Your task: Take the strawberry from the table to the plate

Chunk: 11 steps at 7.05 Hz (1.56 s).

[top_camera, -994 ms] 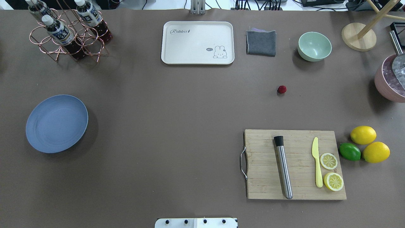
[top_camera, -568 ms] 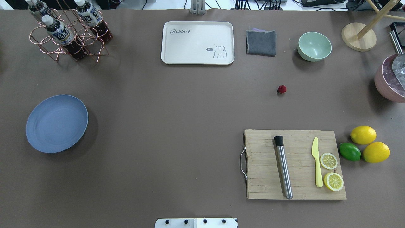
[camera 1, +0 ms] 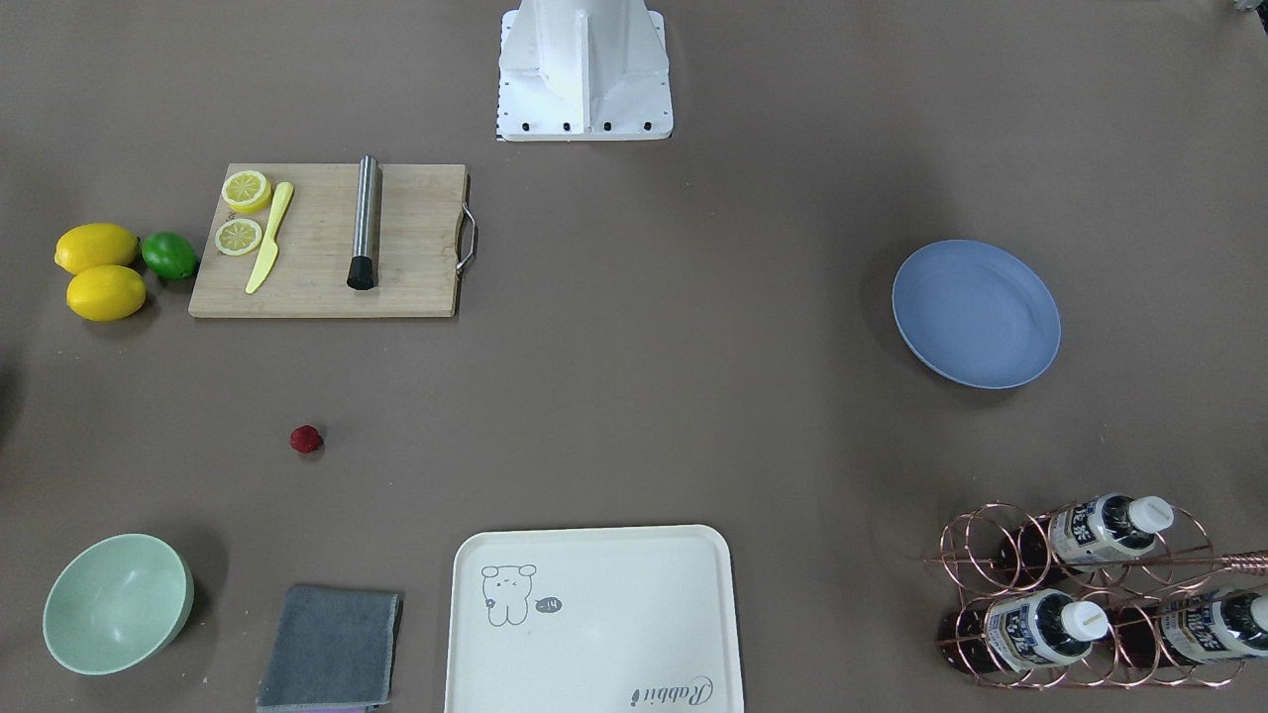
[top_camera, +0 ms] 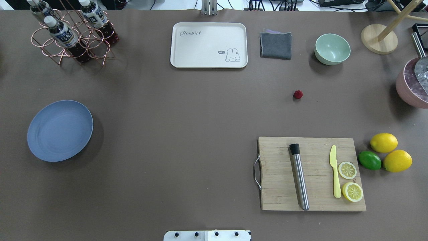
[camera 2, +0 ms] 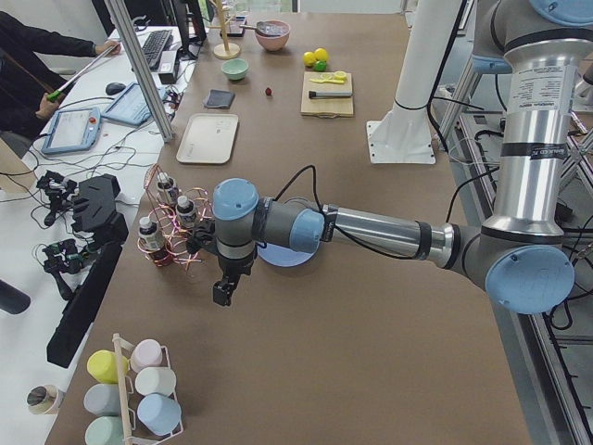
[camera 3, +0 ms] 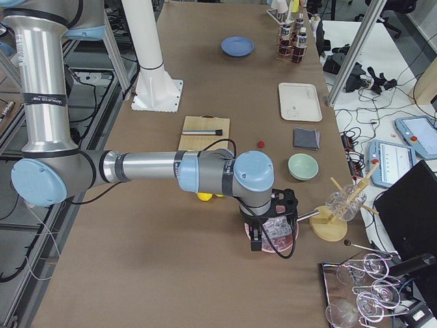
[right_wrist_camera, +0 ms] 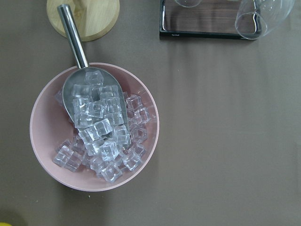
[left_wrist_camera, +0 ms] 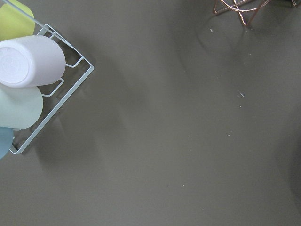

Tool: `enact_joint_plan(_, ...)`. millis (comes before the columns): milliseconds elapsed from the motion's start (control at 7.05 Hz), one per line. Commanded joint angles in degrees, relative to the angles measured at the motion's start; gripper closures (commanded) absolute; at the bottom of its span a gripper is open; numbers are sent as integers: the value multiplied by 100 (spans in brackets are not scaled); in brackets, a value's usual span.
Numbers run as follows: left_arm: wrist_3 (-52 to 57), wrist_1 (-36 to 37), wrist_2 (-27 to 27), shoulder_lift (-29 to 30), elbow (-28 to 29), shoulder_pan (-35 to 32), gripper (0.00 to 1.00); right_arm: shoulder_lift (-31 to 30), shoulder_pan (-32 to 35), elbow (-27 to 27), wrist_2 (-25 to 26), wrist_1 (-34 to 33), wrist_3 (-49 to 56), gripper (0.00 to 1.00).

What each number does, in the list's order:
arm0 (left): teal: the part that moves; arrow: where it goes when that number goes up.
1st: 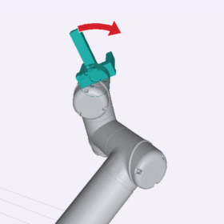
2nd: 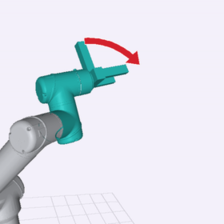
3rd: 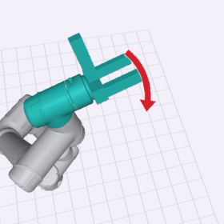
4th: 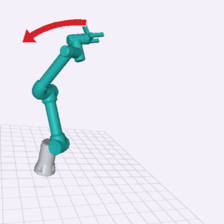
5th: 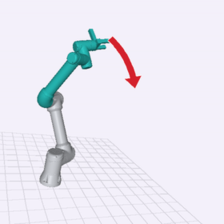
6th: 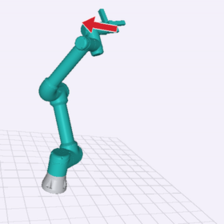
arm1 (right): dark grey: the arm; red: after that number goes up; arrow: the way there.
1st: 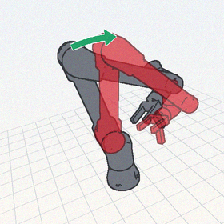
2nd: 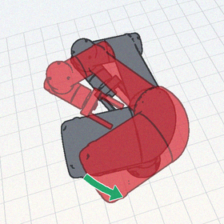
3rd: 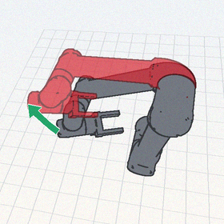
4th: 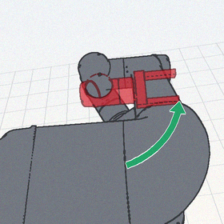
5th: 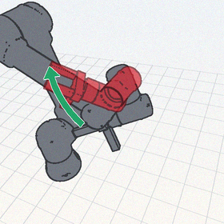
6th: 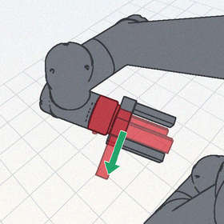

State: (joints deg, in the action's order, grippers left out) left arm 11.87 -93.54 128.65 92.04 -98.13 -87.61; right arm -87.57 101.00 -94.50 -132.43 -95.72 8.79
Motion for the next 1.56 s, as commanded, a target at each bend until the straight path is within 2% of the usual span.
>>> enact_joint_plan(0, -9, -180, -41, 347, -110, 443, 2, 74, -45, -34, -29, 9, -35, 0)
enact_joint_plan(142, -496, -565, -50, 315, -119, 543, 2, 65, -71, -156, -38, 0, -61, 0)
enact_joint_plan(284, -1215, -1256, -68, 219, -145, 578, 2, 30, -132, -374, -116, 0, -62, 0)
enact_joint_plan(426, -1300, -1802, 2, 253, -67, 631, 2, 56, -342, -525, -247, 0, -166, 0)
enact_joint_plan(568, -1292, -1886, 159, 209, -14, 779, 2, 82, -683, -622, -379, 18, -472, 0)
enact_joint_plan(710, -1884, -1991, 160, 200, 65, 998, 2, 117, -939, -736, -537, 18, -509, 0)
enact_joint_plan(852, -2603, -2671, 169, 139, 240, 1122, 2, 179, -1150, -772, -634, 140, -614, 0)
enact_joint_plan(1135, -3775, -4017, 169, 104, 793, 1403, 2, 188, -1484, -720, -627, 944, -1507, 0)
enact_joint_plan(1419, -3928, -4190, 195, -53, 1014, 1711, 2, 188, -1994, -693, -513, 1676, -2439, 0)
